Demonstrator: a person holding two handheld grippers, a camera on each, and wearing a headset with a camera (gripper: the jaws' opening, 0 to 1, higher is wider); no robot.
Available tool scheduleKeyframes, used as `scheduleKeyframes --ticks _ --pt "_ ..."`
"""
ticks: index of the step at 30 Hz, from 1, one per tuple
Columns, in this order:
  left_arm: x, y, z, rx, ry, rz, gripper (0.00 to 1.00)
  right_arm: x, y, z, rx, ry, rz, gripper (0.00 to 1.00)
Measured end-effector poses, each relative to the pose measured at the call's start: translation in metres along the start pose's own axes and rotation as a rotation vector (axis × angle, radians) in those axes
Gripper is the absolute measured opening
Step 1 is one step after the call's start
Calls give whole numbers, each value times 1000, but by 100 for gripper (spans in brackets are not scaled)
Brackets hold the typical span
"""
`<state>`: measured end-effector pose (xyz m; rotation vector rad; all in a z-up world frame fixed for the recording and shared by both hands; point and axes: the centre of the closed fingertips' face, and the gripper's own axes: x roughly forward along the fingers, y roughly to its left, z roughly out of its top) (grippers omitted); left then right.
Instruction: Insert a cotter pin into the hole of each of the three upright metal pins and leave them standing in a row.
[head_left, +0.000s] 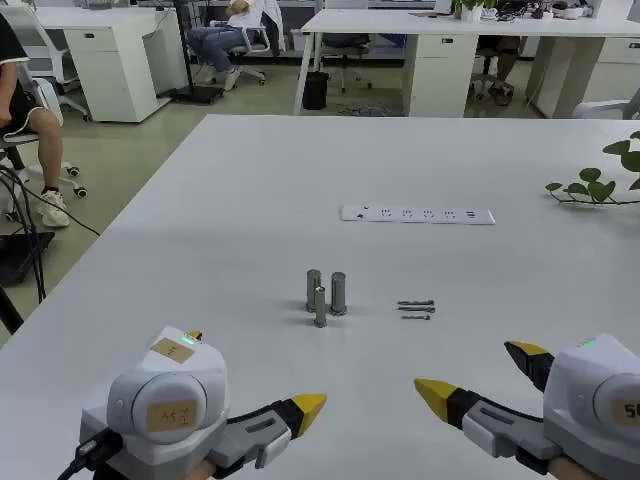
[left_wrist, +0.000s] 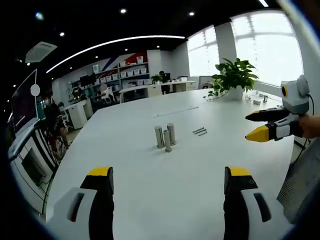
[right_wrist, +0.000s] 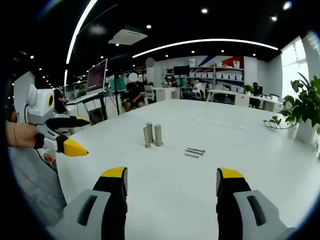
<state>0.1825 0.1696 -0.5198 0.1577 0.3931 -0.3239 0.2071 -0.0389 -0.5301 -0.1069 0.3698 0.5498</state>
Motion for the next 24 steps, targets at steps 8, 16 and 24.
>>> scheduleKeyframes --ticks 8,16,24 --pt "0 0 1 5 -4 2 90 0 -1 0 1 0 -6 65" --pt "0 0 1 8 -5 1 90 0 -2 0 1 1 -6 65" --pt "0 0 1 7 -5 2 90 0 -2 -2 -9 10 -6 65"
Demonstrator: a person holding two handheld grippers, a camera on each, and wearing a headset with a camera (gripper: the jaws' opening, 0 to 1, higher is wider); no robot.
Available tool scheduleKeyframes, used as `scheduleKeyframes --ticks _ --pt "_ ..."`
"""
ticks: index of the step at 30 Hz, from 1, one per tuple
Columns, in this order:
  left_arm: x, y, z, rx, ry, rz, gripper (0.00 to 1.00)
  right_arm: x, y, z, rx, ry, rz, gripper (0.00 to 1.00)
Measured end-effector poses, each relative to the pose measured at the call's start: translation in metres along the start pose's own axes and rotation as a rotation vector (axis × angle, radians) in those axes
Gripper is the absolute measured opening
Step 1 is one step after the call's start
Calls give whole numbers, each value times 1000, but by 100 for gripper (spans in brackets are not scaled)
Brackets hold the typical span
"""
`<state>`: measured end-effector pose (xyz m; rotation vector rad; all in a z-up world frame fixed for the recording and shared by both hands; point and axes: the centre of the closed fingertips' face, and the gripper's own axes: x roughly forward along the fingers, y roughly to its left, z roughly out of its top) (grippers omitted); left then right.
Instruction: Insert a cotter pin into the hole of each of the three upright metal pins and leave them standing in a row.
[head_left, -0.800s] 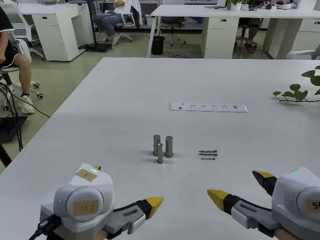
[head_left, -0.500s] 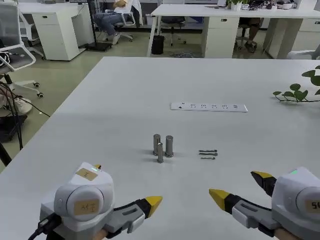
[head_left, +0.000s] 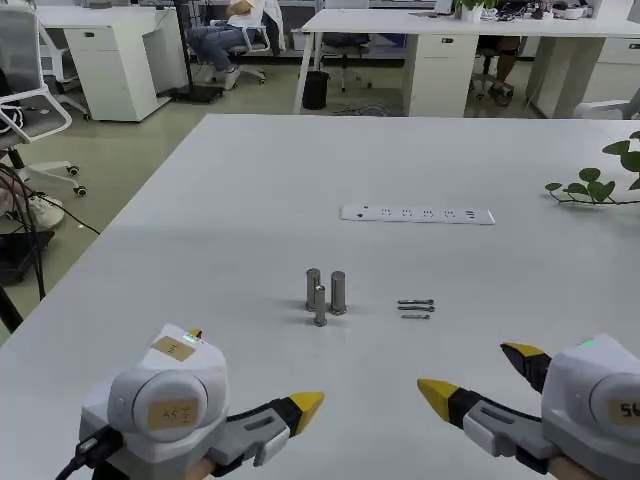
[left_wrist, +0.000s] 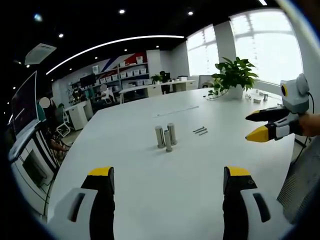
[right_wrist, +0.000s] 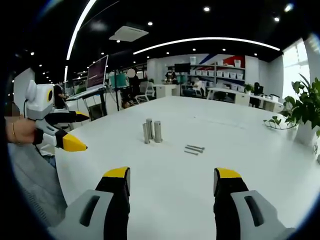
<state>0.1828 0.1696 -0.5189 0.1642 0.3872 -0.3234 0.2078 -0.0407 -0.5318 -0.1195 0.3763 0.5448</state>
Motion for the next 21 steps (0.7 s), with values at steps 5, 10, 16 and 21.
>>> scheduleKeyframes --ticks 5,10,16,21 --pt "0 0 0 1 0 1 89 0 1 1 4 -4 3 65" --pt "-1 1 1 6 -1 3 88 0 2 1 2 -3 6 64" --pt "0 0 0 11 3 0 87 0 2 1 4 -3 6 64" --pt "0 -1 -1 17 8 -4 86 0 1 0 6 -1 6 63"
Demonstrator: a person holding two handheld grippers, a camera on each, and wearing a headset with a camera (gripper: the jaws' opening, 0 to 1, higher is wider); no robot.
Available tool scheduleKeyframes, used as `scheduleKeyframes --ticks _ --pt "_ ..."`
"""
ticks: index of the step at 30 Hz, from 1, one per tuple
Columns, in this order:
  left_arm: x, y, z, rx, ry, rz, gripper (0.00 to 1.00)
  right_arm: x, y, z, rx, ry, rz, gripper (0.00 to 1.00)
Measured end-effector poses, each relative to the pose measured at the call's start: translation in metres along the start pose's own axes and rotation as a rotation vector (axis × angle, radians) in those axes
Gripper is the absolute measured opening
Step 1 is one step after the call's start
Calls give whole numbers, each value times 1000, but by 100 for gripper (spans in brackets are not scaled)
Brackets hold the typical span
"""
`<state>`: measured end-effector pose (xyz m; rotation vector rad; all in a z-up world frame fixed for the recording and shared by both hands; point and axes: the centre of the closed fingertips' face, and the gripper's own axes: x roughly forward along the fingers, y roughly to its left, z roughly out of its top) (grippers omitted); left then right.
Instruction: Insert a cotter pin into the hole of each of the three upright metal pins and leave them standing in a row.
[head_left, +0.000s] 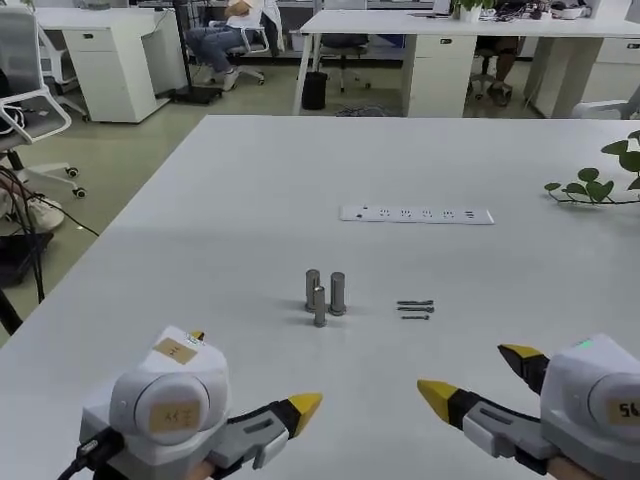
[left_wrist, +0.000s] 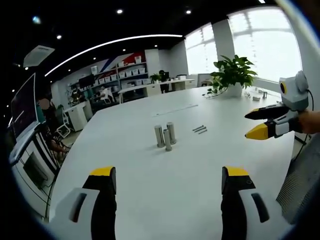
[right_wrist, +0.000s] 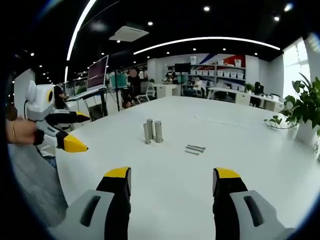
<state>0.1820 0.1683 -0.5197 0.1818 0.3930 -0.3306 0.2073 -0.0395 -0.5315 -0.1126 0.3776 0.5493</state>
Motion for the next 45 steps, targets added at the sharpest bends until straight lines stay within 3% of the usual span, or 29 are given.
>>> scheduleKeyframes --ticks 24,34,39,45 --pt "0 -1 0 15 1 -7 83 -2 -1 4 1 -16 -3 60" --pt "-3 -7 0 13 -1 -22 79 -4 -1 4 -6 -15 6 60" --pt "-2 -14 5 25 -10 -63 74 -6 -3 11 -6 -27 3 60" --pt "14 -18 24 65 -36 -119 62 -9 -4 18 -9 -29 7 60"
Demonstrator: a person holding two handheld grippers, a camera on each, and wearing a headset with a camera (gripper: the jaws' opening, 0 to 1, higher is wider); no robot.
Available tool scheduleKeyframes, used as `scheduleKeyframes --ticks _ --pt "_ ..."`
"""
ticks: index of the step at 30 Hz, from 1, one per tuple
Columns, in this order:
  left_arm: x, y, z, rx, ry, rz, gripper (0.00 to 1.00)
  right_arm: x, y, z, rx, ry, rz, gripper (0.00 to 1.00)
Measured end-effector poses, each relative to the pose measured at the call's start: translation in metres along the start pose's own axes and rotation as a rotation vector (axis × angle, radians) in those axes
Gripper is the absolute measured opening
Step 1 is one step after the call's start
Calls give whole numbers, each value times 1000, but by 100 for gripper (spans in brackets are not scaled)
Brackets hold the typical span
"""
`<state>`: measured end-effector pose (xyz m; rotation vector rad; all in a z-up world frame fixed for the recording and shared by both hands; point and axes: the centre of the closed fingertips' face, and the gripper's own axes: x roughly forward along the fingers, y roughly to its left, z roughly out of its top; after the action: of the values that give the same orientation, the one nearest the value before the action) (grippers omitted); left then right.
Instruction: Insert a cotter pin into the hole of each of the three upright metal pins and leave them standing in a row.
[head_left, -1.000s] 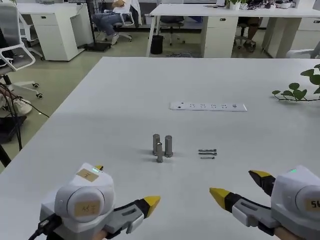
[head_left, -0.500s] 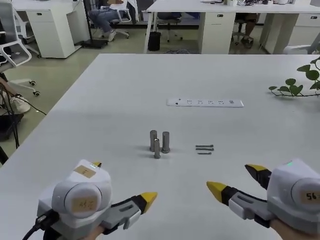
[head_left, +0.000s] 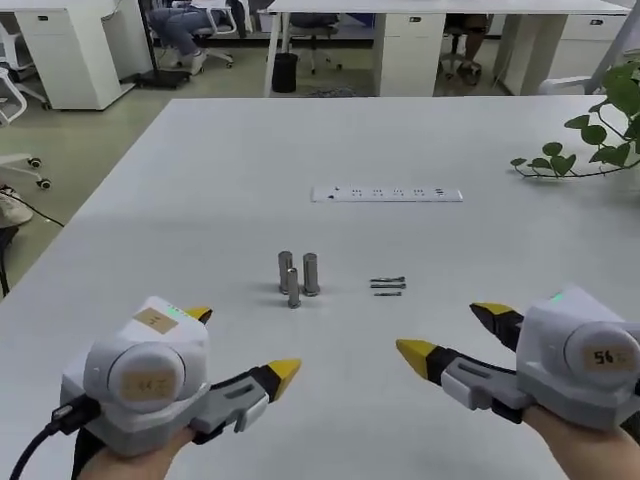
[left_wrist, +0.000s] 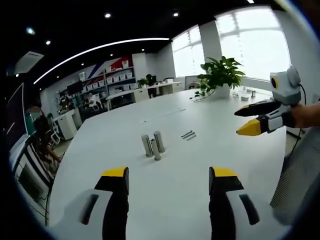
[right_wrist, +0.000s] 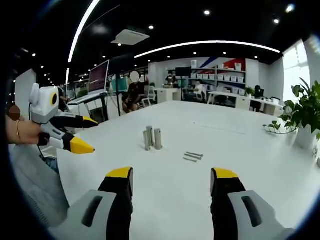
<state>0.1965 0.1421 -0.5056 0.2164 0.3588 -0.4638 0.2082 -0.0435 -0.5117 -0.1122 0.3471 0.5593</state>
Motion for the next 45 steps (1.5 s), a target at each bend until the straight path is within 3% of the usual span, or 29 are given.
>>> scheduleKeyframes --ticks 4,10,22,35,45 --pt "14 -1 5 32 5 -26 57 1 0 -6 -23 50 15 59" --pt "35 6 8 34 10 -47 53 4 -3 -9 -37 80 39 57" --pt "77 24 1 18 40 -76 44 10 -4 -5 -18 74 56 56" --pt "114 33 -3 -13 36 -99 36 10 -5 -2 -15 61 49 56" --pt "132 35 -13 -2 51 -128 26 9 -4 -11 -17 73 43 55"
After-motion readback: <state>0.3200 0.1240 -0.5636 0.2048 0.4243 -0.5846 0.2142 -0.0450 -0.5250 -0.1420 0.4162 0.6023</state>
